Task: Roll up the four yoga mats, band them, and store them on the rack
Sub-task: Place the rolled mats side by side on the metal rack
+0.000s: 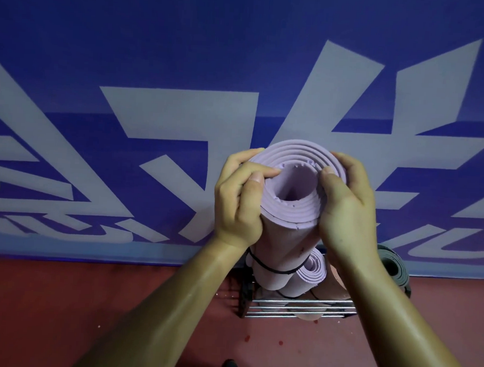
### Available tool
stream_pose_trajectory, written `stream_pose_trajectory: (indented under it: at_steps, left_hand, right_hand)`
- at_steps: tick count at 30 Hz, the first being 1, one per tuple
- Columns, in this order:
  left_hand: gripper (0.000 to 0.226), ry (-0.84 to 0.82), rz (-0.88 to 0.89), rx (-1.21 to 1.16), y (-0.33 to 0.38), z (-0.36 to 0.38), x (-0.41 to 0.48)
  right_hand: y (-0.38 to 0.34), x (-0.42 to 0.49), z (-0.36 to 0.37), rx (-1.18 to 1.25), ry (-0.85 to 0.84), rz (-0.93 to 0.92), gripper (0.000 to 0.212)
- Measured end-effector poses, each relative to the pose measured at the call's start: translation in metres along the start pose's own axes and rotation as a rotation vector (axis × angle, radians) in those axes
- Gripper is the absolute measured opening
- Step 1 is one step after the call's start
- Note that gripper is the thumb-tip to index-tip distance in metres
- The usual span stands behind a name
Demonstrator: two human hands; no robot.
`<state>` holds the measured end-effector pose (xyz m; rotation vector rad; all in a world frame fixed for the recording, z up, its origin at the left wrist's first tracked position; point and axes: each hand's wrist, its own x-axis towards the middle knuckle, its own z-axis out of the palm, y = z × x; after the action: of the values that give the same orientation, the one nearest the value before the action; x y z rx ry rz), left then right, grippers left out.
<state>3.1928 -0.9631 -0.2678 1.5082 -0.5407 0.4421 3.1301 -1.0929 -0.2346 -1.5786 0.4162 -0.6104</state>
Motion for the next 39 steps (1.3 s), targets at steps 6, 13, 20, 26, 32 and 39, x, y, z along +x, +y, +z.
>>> stream_pose_trajectory:
  at_steps: [6, 13, 20, 26, 32, 39]
  left_hand:
    - [0.036, -0.01, -0.105, 0.022, -0.015, -0.004, -0.008]
    - [0.037, -0.083, -0.015, 0.064, -0.032, 0.012, -0.01]
    - [0.036, -0.141, 0.027, 0.075, -0.037, 0.03, -0.016]
    - [0.041, -0.18, 0.005, 0.084, -0.042, 0.03, -0.017]
    - [0.038, -0.299, 0.001, 0.089, -0.042, 0.029, -0.011]
    - [0.081, -0.281, -0.162, -0.131, -0.041, 0.037, -0.042]
  right_hand:
    - [0.021, 0.001, 0.007, -0.025, -0.016, 0.07, 0.025]
    - [0.037, 0.011, -0.01, -0.015, 0.037, 0.068, 0.024]
    - [0.043, 0.012, -0.032, -0.037, 0.072, 0.083, 0.024]
    - [0.05, 0.01, -0.032, -0.033, 0.09, 0.11, 0.025]
    - [0.048, 0.022, -0.039, 0.005, 0.055, 0.072, 0.024]
    - [0.055, 0.022, -0.058, 0.06, -0.069, 0.056, 0.028]
